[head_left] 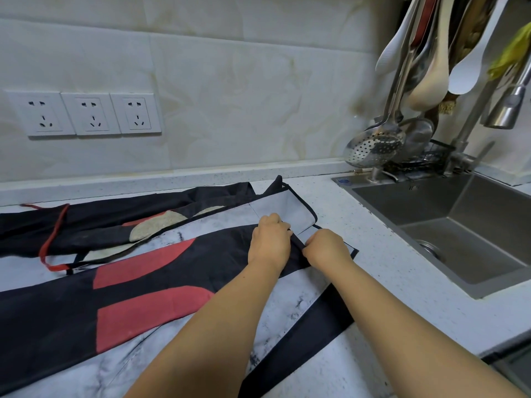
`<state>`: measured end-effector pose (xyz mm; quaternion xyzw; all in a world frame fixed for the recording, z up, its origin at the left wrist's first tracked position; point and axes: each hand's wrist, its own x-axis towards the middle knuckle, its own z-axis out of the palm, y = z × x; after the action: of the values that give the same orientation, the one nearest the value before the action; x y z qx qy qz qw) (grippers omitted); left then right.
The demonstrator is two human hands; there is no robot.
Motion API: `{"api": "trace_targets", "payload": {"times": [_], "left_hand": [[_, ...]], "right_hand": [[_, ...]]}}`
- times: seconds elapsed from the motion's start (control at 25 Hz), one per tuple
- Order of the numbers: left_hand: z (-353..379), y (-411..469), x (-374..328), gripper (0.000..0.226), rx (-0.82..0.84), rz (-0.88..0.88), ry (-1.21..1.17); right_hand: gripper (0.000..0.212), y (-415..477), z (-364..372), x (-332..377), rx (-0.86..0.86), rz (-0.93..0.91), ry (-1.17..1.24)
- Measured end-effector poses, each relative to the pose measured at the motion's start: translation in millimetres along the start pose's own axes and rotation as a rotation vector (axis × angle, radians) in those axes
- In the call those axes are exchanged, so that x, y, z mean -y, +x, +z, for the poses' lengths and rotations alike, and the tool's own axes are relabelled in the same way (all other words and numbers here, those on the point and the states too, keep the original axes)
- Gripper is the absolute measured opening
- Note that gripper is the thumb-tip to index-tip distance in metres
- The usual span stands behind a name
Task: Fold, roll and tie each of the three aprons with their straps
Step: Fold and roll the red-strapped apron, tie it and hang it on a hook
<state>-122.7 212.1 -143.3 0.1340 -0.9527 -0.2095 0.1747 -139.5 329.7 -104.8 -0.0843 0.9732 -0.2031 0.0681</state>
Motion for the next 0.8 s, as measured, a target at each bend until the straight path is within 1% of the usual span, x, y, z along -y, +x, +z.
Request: {"api": "trace_targets", "payload": {"times": [0.08, 0.16, 0.2, 0.28, 0.32, 0.4, 0.52, 0.6, 0.64, 0.68, 0.76, 0.8], "left_hand": [[-4, -1, -1, 0.033, -0.008, 0.061, 0.05], [-6, -2, -3, 0.037, -0.029, 0.076, 0.071], [-7, -3, -4, 0.035, -0.052, 0.063, 0.075], [-9, -3, -5, 0.033, -0.082, -0.001, 0.048], [-10, -3, -4, 0.033, -0.082, -0.028, 0.032], [-10, -4, -3, 0.03, -0.081, -0.052, 0.007], [-10, -5, -2, 0.026, -0.081, -0.091, -0.068], [-12, -5, -2, 0.025, -0.106, -0.117, -0.113], [-12, -6, -2, 0.024, -0.119, -0.115, -0.12], [-13, -7, -2, 0.023, -0.127, -0.103, -0.111], [-14, -8, -4, 0.025, -0.121, -0.065, -0.043], [-15, -9, -6, 0.028, -0.102, -0.045, 0.027]], "right_hand": [[0.034, 6, -1, 1, 0.04, 0.003, -0.003], [0.032, 1, 0, 5, 0.012, -0.074, -0.024], [0.029, -5, 2, 7, -0.048, -0.144, -0.056], [0.015, -23, 11, 12, -0.226, -0.314, -0.174], [0.02, -31, 16, 13, -0.279, -0.39, -0.23], [0.029, -33, 18, 12, -0.272, -0.492, -0.296], [0.019, -25, 8, 8, -0.127, -0.425, -0.19], [0.02, -12, 2, 4, -0.024, -0.295, -0.033], [0.018, -8, 2, 3, -0.005, -0.227, 0.027], [0.018, -8, 2, 4, 0.001, -0.174, 0.031], [0.033, -9, 4, 9, -0.006, -0.116, -0.032], [0.036, -10, 4, 12, -0.01, -0.099, -0.053]]}}
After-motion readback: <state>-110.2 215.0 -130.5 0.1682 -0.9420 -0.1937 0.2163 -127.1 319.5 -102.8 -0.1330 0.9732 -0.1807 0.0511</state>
